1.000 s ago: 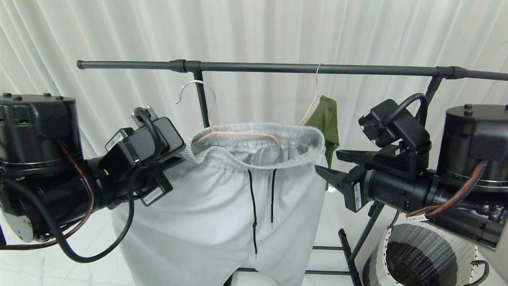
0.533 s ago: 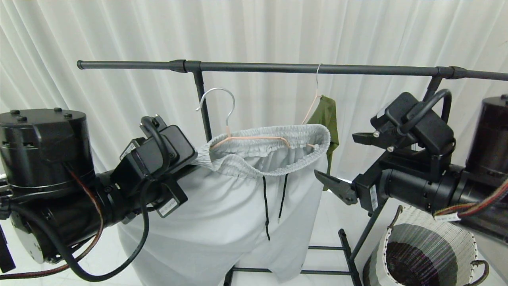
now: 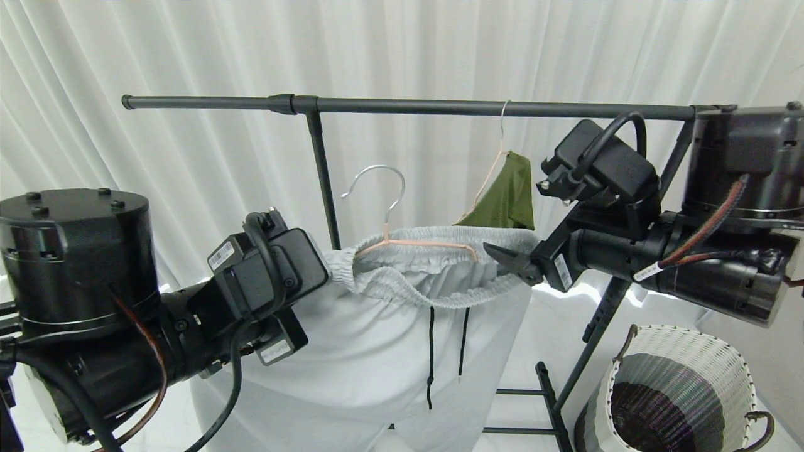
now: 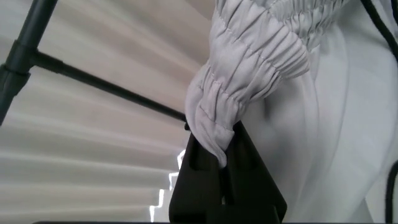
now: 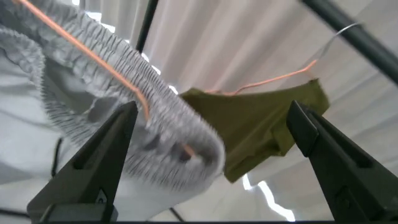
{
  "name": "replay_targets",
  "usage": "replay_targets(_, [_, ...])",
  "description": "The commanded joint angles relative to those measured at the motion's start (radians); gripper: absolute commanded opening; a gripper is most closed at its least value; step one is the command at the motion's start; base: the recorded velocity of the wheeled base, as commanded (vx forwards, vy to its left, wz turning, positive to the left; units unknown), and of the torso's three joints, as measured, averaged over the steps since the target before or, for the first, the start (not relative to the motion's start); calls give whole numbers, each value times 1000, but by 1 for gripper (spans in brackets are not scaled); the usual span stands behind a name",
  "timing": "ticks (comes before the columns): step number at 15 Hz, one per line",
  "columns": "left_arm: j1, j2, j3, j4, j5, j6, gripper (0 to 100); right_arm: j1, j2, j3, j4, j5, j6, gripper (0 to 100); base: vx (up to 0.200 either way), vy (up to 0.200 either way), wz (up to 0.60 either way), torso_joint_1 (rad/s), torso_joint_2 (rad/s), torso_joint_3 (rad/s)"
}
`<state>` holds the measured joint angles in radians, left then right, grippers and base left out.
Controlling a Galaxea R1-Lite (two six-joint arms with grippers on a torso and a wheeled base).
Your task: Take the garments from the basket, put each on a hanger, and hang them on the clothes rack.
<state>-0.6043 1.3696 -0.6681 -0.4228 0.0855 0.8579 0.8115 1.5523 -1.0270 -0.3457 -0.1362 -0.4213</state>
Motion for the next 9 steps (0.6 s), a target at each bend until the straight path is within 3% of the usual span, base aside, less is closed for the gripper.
replay_targets(1, [-2,-3,2,-2,-6,3,0,-25,18,-16,37,0,-2,100,0,0,0,0,0,0])
replay_targets(9, [-2,-20,42,-47,-59,92,0,-68,68,-39,94,-39,-7,100,0,0,0,0,0,0])
